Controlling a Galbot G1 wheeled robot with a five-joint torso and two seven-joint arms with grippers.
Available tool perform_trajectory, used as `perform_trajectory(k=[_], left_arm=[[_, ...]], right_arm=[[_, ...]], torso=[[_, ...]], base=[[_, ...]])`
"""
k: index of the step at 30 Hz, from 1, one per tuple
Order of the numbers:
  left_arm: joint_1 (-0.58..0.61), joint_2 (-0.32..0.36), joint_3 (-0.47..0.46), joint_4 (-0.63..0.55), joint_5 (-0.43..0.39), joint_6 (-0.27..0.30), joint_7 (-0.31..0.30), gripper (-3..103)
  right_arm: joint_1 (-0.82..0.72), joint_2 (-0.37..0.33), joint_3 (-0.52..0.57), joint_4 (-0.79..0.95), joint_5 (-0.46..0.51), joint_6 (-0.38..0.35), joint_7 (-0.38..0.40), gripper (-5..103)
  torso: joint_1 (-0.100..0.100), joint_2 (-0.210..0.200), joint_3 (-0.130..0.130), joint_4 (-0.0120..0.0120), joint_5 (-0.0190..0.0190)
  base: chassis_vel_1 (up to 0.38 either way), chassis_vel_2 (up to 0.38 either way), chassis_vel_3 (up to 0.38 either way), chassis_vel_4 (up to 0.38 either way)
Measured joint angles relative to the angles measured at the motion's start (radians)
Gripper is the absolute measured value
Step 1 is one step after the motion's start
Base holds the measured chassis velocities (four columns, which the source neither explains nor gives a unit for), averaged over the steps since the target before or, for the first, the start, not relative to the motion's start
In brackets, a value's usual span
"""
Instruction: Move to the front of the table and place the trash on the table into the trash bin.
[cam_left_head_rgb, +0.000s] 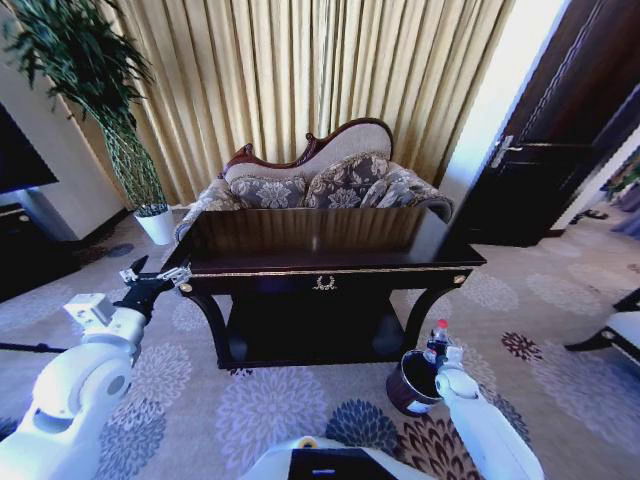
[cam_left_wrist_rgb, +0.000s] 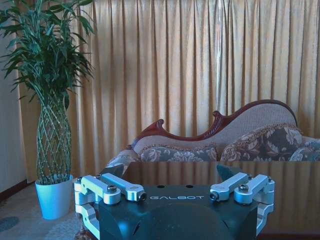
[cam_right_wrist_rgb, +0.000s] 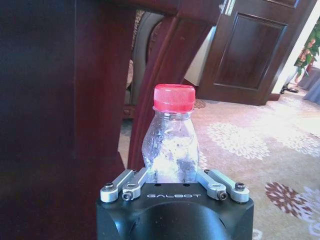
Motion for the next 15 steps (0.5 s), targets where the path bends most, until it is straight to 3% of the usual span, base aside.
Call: perform_trajectory(k=[7, 8, 12, 15], left_arm=[[-0.001, -0.008, 0.008, 0.006, 0.011, 0.000, 0.000, 100], [0.000, -0.009, 0.010, 0.007, 0.014, -0.001, 0.000, 100], [0.000, -0.006, 0.010, 0.009, 0.015, -0.002, 0.000, 100], [-0.011, 0.005, 0.011, 0.014, 0.014, -0.003, 0.001, 100]], right_arm=[[-0.012, 0.000, -0.003, 0.004, -0.040, -0.051, 0.019, 20], [-0.013, 0.001, -0.003, 0.006, -0.042, -0.053, 0.020, 30], [-0.015, 0.008, 0.001, 0.017, -0.046, -0.055, 0.023, 41], [-0.017, 0.012, 0.001, 0.026, -0.048, -0.056, 0.024, 57]], torso=[[0.000, 0.000, 0.000, -0.0002, 0.0000], [0.000, 0.000, 0.000, -0.0001, -0.0003], [0.000, 0.000, 0.000, 0.0001, 0.0001], [0.000, 0.000, 0.000, 0.0000, 0.0001]], base=[[0.000, 0.000, 0.000, 0.000], [0.000, 0.000, 0.000, 0.000], [0.000, 0.000, 0.000, 0.000], [0.000, 0.000, 0.000, 0.000]])
